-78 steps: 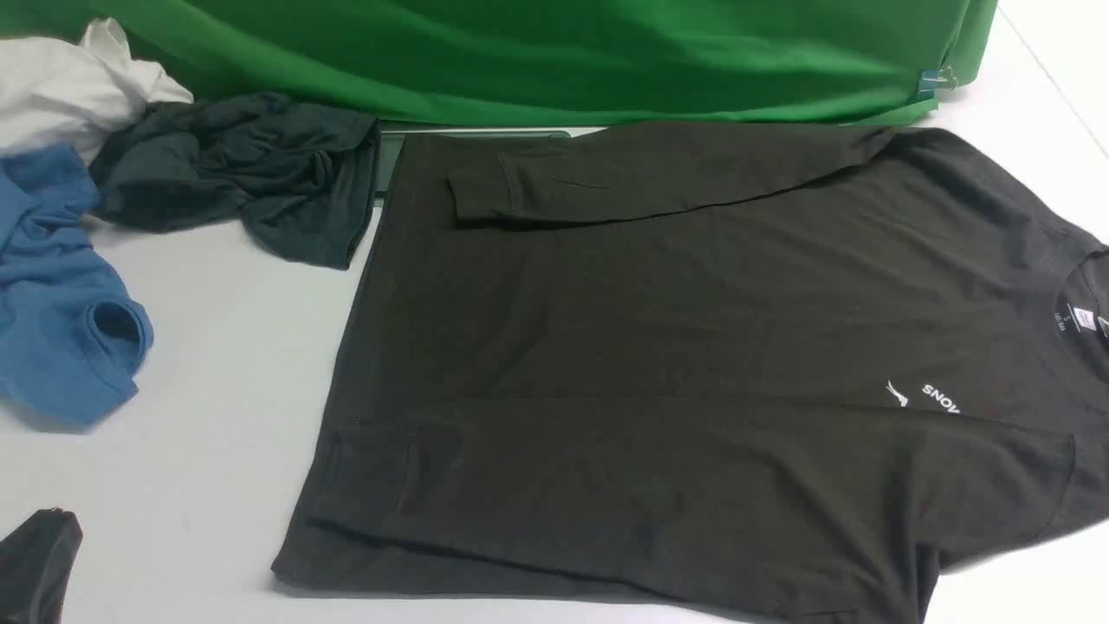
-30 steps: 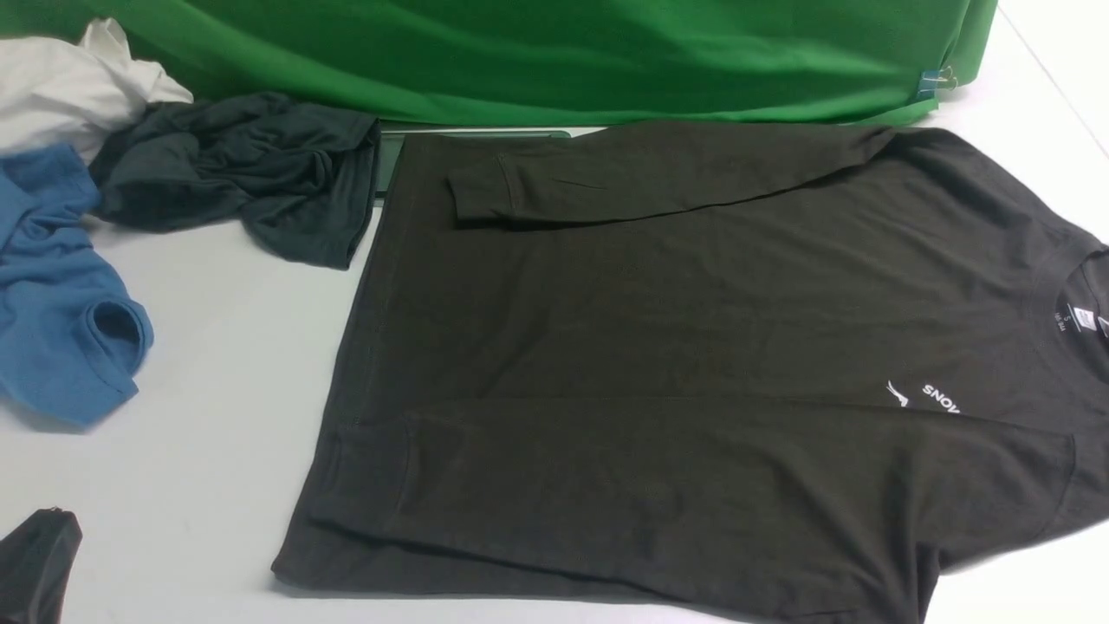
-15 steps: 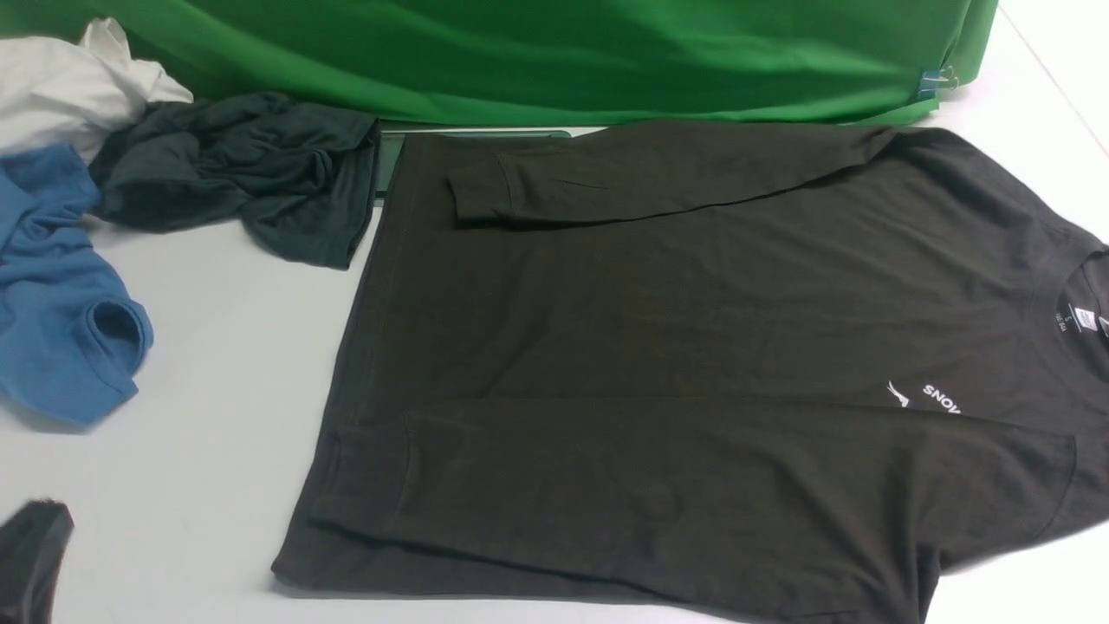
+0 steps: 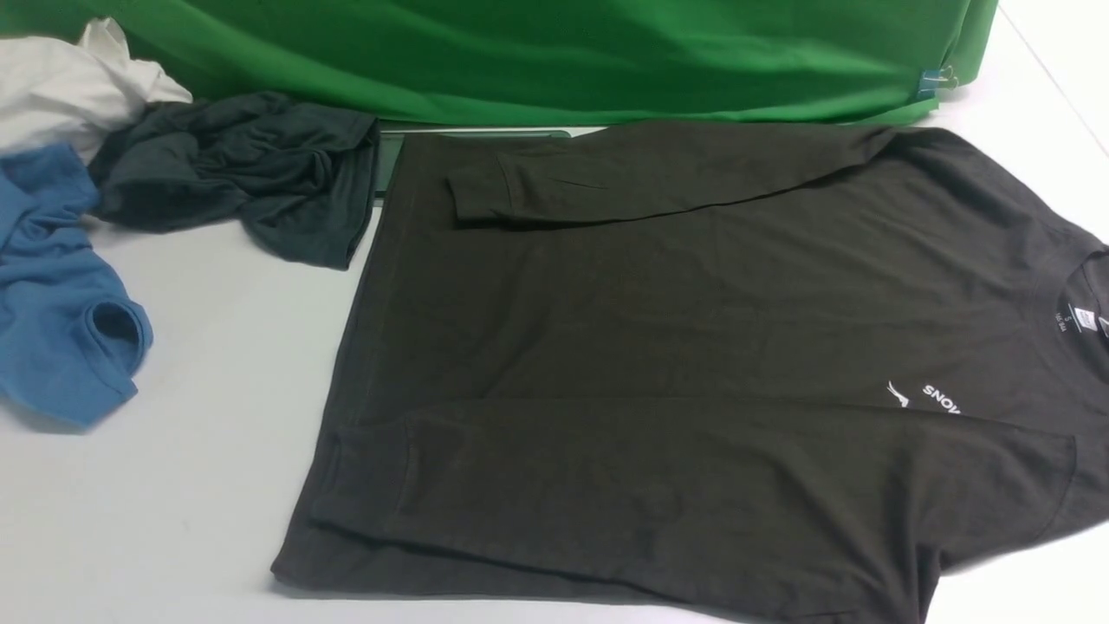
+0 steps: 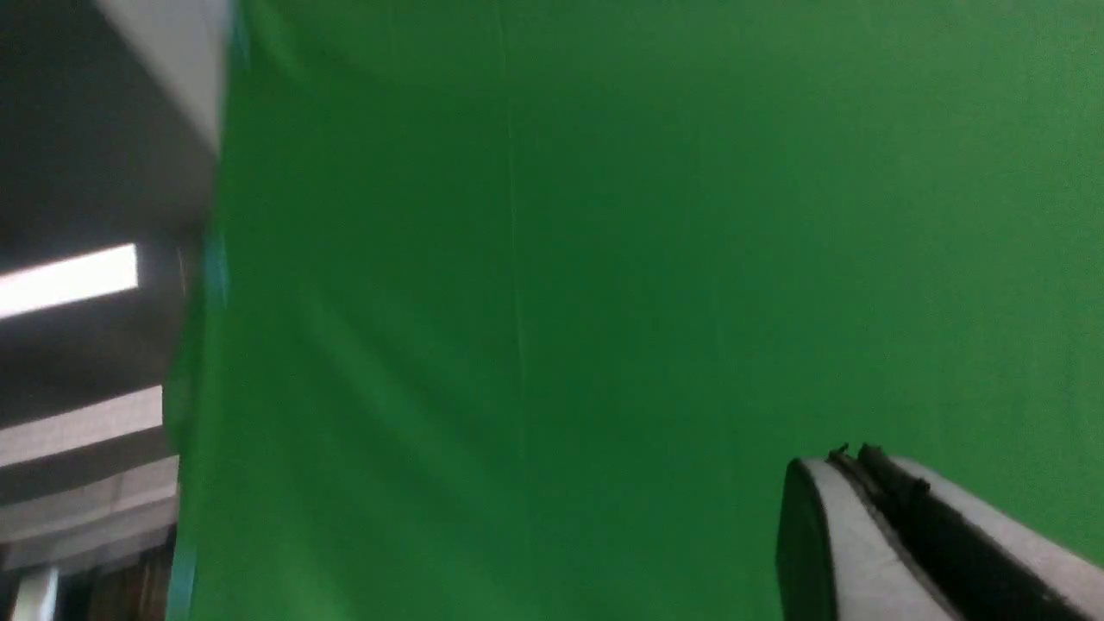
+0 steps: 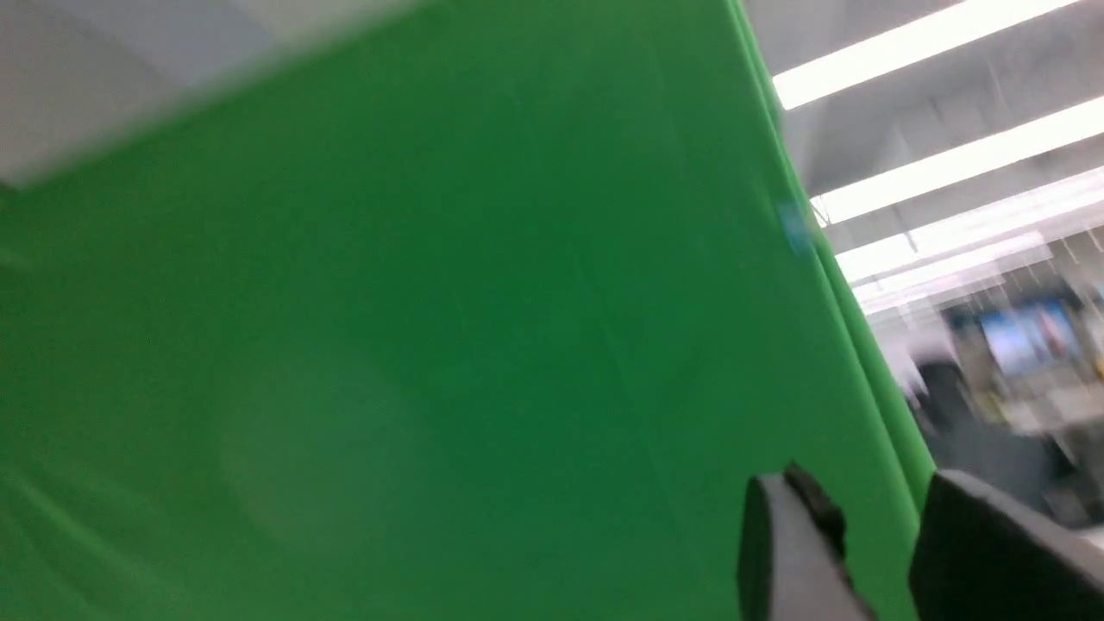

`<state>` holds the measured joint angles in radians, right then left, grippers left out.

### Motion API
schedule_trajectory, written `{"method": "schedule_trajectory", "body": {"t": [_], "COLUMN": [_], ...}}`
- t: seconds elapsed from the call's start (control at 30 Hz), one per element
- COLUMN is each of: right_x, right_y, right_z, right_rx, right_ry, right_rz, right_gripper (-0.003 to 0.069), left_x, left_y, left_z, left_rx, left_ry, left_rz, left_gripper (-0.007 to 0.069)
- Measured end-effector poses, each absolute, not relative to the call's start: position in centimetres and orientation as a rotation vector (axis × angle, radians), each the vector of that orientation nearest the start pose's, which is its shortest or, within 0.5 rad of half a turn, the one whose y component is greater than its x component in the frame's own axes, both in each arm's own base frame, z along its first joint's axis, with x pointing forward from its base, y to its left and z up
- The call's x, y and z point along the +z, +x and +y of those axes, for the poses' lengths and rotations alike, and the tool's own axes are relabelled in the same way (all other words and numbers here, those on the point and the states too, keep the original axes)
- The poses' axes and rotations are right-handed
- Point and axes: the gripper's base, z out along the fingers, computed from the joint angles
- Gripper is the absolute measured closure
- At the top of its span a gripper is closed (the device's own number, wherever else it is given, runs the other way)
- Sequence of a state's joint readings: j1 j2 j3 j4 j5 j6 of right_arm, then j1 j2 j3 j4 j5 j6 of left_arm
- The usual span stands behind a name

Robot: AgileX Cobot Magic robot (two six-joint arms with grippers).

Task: Fold a long-sleeved shirt on a white desktop.
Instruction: 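Grasp the left edge of the dark T-shirt lying flat on the table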

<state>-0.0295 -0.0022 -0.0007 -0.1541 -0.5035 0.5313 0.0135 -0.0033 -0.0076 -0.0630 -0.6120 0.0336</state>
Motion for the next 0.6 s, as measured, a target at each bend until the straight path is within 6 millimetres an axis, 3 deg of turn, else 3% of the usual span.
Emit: {"method": "schedule_trajectory", "body": {"t": [0.17, 0.27, 0.3, 0.33, 0.37, 0.4, 0.43, 0.53, 0.6], "right_x": [31.1, 36.5, 37.3, 40.5, 42.3, 42.6, 44.9, 47.3, 47.4], "right_y": [3.3, 3.5, 3.3, 4.0, 4.6, 4.7, 5.9, 8.6, 11.1], "right_z": [0.6, 0.5, 0.5, 0.4, 0.3, 0.3, 0.1, -0.4, -0.7], "right_rx": [0.374, 0.377, 0.378, 0.387, 0.382, 0.380, 0.357, 0.273, 0.197], "right_ry": [0.122, 0.115, 0.113, 0.132, 0.148, 0.152, 0.189, 0.246, 0.254], "right_rz": [0.884, 0.838, 0.822, 0.840, 0.874, 0.883, 0.974, 1.195, 1.361], "right_gripper": [0.0417, 0.0417, 0.0417, 0.0417, 0.0417, 0.0417, 0.0417, 0.0417, 0.0417], "left_x": [33.1, 38.2, 38.8, 41.9, 43.5, 43.9, 45.9, 47.7, 47.7], "left_y": [1.7, 1.4, 1.8, 2.2, 2.8, 2.8, 4.1, 7.0, 8.9], "left_z": [0.3, 0.2, 0.2, 0.2, 0.1, 0.1, 0.0, -0.1, -0.1], "left_rx": [-0.131, -0.181, -0.186, -0.198, -0.199, -0.200, -0.201, -0.179, -0.131], "left_ry": [-0.100, -0.115, -0.119, -0.124, -0.127, -0.126, -0.132, -0.131, -0.102], "left_rz": [0.766, 0.793, 0.826, 0.898, 0.962, 0.956, 1.086, 1.359, 1.533], "left_gripper": [0.0606, 0.0606, 0.0606, 0.0606, 0.0606, 0.0606, 0.0606, 0.0606, 0.0606]}}
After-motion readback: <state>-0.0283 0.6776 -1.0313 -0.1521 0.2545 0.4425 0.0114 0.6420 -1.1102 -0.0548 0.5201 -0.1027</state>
